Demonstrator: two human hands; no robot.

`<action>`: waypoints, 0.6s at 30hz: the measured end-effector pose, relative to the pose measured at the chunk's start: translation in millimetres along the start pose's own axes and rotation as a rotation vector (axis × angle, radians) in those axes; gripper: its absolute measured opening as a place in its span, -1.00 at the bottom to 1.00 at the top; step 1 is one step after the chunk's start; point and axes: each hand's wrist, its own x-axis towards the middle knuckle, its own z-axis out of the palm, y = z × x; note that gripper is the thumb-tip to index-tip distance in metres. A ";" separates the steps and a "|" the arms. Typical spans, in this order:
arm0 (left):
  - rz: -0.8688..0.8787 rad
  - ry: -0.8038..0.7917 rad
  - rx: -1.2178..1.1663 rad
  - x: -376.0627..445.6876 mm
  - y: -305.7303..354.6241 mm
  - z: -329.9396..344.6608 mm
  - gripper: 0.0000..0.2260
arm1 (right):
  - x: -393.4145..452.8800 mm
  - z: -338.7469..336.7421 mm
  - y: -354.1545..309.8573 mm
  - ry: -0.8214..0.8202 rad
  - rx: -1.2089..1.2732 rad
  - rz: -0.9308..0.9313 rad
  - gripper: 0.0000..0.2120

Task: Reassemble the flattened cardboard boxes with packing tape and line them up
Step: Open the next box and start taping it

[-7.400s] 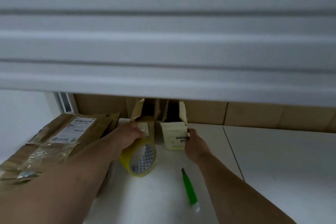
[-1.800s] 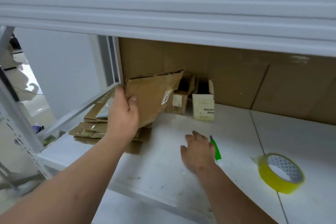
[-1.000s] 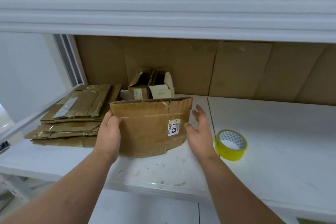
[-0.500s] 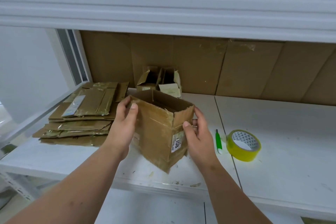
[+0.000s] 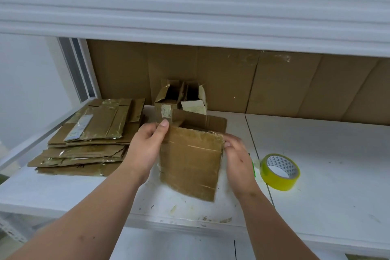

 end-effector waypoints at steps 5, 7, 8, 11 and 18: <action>-0.030 -0.122 0.058 -3.8 -1.4 -6.1 -0.62 | 1.8 -10.2 -2.4 -0.050 0.049 0.045 -0.52; -0.028 -0.168 0.076 -4.1 1.4 -9.2 -0.62 | 0.9 -14.5 -4.2 -0.090 0.030 0.028 -0.50; -0.033 -0.185 0.087 -4.4 3.8 -11.1 -0.63 | 0.7 -16.3 -5.0 -0.106 0.023 0.025 -0.48; -0.032 -0.244 0.117 -6.4 8.9 -13.2 -0.63 | 1.9 -19.3 -5.2 -0.124 0.032 0.040 -0.37; -0.025 -0.141 0.206 -6.4 7.3 -12.0 -0.84 | 1.2 -20.9 -6.1 -0.084 0.124 0.093 -0.68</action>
